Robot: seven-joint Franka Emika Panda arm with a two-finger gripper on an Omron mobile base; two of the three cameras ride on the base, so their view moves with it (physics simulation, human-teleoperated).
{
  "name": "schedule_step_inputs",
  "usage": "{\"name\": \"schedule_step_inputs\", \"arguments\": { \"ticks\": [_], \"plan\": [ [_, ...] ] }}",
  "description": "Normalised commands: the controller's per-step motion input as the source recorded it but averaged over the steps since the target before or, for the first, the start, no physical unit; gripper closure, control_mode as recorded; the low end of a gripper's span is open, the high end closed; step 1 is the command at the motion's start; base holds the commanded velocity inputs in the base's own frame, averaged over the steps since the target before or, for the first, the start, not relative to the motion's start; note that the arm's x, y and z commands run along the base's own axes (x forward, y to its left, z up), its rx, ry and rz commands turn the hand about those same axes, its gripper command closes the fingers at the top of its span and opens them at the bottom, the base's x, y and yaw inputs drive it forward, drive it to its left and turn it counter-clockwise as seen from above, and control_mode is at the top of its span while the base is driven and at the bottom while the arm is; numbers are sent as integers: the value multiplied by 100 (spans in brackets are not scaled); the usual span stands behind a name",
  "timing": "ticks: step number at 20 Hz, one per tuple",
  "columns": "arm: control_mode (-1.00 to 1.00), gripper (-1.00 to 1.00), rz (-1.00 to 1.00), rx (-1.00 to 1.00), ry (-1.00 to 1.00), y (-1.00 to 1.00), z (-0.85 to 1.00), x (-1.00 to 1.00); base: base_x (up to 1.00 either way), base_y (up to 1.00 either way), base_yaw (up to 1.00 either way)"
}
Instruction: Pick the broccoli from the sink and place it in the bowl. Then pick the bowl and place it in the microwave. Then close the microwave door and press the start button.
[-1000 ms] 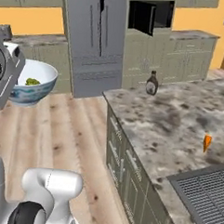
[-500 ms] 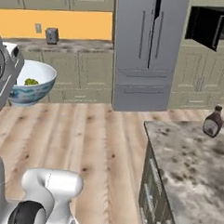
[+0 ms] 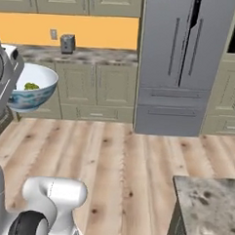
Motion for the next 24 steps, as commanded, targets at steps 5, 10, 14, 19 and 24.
{"name": "schedule_step_inputs", "arguments": {
  "ticks": [5, 10, 14, 19, 24],
  "plan": [
    [100, 100, 0, 0, 0, 0, 0, 0, 100, 24, 14],
    [100, 100, 0, 0, 0, 0, 0, 0, 100, 2, -18],
    [100, 100, 0, 0, 0, 0, 0, 0, 100, 0, -53],
    [100, 100, 0, 0, 0, 0, 0, 0, 87, 0, -65],
    [100, 100, 0, 0, 0, 0, 0, 0, 65, 0, -69]
  ]
}}
